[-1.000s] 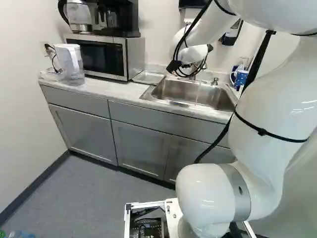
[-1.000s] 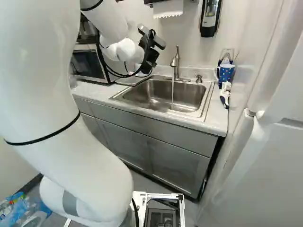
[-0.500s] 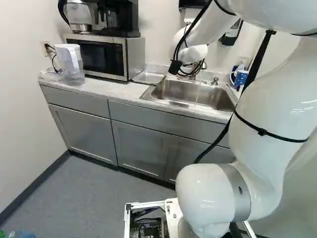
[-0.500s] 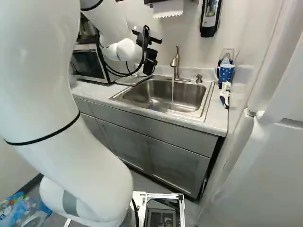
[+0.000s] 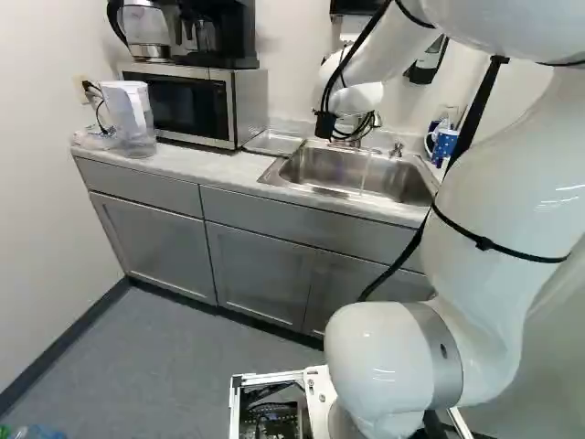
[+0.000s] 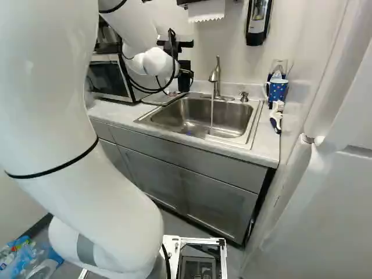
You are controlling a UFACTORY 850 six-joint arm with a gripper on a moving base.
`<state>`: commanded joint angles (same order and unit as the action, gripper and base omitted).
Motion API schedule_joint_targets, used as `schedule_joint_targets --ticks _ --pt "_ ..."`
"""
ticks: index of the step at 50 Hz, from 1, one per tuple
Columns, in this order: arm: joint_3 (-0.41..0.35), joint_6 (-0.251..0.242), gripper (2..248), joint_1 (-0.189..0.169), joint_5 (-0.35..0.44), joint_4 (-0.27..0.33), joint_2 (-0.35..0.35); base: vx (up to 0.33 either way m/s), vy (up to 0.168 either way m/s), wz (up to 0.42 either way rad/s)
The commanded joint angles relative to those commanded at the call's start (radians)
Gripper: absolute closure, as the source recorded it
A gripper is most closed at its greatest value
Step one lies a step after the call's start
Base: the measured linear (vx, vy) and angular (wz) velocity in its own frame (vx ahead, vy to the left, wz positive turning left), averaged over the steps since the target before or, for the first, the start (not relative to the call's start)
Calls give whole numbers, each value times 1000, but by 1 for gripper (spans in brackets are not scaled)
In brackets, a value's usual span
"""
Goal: Rinse the cup and place it in the tray
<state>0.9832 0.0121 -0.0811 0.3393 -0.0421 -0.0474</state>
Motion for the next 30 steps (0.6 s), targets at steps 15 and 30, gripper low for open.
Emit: schedule_joint_targets --ticks 15,30 --pt "0 -21 128 0 0 0 0 0 0 0" --pt "26 -21 128 22 0 0 -25 0 0 0"
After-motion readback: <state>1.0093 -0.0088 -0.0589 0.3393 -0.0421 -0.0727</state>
